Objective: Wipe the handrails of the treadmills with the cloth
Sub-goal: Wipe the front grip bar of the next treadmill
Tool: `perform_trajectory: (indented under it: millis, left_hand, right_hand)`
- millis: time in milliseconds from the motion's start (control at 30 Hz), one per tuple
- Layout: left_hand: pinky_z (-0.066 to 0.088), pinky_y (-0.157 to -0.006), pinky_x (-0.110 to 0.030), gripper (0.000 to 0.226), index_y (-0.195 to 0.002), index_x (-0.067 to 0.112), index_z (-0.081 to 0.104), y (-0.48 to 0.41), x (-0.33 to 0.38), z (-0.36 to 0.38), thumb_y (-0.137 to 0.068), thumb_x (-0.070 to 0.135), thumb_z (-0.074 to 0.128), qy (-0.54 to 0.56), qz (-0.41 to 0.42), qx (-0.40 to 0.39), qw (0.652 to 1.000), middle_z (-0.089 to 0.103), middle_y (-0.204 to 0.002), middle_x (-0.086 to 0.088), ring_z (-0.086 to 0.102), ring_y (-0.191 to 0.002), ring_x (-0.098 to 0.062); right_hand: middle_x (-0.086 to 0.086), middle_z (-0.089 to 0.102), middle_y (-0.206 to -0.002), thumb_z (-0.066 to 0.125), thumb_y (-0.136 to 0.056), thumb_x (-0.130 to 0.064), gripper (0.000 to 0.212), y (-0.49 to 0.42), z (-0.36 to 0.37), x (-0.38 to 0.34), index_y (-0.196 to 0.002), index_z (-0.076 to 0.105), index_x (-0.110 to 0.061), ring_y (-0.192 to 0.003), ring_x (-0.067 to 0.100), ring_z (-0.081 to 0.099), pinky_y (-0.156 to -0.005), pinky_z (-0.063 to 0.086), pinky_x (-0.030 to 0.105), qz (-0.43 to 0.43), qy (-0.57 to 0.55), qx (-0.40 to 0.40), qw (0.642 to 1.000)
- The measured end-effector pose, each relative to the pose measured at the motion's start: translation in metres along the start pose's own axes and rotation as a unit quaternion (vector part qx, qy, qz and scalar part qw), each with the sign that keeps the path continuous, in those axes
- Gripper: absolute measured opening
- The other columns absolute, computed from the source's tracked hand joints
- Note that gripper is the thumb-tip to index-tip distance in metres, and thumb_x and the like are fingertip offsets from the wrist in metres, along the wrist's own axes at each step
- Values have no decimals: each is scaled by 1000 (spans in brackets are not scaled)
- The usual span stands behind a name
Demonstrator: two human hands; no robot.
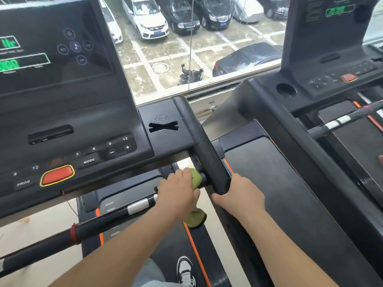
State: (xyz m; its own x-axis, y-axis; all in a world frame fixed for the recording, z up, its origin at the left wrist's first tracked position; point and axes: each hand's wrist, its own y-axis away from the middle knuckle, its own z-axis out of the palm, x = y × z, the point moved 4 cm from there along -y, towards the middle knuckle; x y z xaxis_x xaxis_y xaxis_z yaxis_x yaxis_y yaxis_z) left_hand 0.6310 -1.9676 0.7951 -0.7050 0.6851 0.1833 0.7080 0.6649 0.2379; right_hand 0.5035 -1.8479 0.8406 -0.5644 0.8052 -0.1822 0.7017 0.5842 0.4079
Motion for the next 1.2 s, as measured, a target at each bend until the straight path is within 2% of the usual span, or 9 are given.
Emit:
perform_trajectory:
  millis: [200, 367, 467, 600, 767, 900, 967, 1067, 1200]
  left_hand:
    - [44, -101, -46, 78, -152, 17, 39, 49, -37, 17, -82, 43, 61, -16, 124, 111, 986, 51, -142, -3, 53, -123, -31]
    - [40, -112, -55, 80, -154, 16, 44, 54, -39, 32, -82, 37, 71, -71, 171, 169, 968, 45, -156, -11, 46, -139, -37]
    - [50, -94, -46, 69, -149, 19, 42, 19, -2, 13, -88, 40, 67, -42, 106, 101, 988, 55, -141, -3, 57, -120, -31]
    - [51, -78, -42, 24, -108, 24, 51, -23, 7, -8, -101, 41, 36, 110, -43, -8, 993, 63, -102, 1, 62, -92, -29]
    - [54, -96, -39, 25, -107, 9, 68, -52, -4, -28, -102, 25, 49, 348, -207, -231, 885, 69, -111, -14, 67, -100, -31]
    - [48, -87, -43, 19, -96, 21, 54, -33, 14, -18, -99, 34, 40, 251, -166, -42, 953, 61, -103, -6, 60, -97, -32]
    - [45, -90, -47, 40, -119, 21, 54, 6, 25, 0, -93, 48, 41, 95, -80, 41, 991, 59, -109, -4, 59, -101, -32]
    - [39, -105, -55, 76, -147, 11, 42, 25, 19, 32, -84, 52, 49, -22, 39, 98, 994, 52, -136, -12, 52, -119, -37]
    - [45, -86, -44, 63, -143, 15, 38, 4, 10, 20, -94, 55, 39, -58, 60, 57, 995, 57, -125, -6, 57, -106, -31]
  right_hand:
    - [0, 62, -100, 69, -78, -62, 54, 1, 3, -3, -101, 49, -17, -95, 24, 66, -74, 55, 34, -13, 30, 38, 999]
    - [0, 60, -96, 69, -80, -61, 52, -2, 1, -7, -100, 49, -17, -87, 23, 64, -68, 51, 31, -31, 52, 49, 997]
    - [-4, 52, -83, 71, -80, -57, 47, -6, -2, -9, -94, 47, -18, -77, 23, 54, -64, 44, 29, -36, 62, 37, 997]
    - [-5, 47, -76, 73, -78, -53, 45, -8, -1, -10, -91, 47, -19, -76, 24, 56, -63, 45, 29, -33, 55, 25, 998]
    - [-4, 54, -80, 73, -78, -58, 48, -8, -2, -11, -91, 49, -19, -76, 23, 57, -62, 46, 29, -37, 62, 28, 997]
    - [-1, 55, -86, 73, -79, -56, 46, -9, -3, -10, -92, 49, -19, -79, 27, 56, -64, 46, 30, -36, 65, 29, 997]
    - [-1, 56, -88, 72, -79, -55, 46, -8, -2, -10, -92, 47, -19, -86, 27, 62, -65, 45, 30, -37, 63, 26, 997]
    - [1, 64, -97, 72, -79, -57, 47, -8, -3, -11, -91, 46, -19, -94, 27, 67, -68, 48, 31, -46, 65, 27, 996]
    - [0, 62, -95, 71, -80, -57, 47, -8, -2, -10, -93, 46, -19, -95, 26, 67, -70, 52, 32, -47, 57, 28, 997]
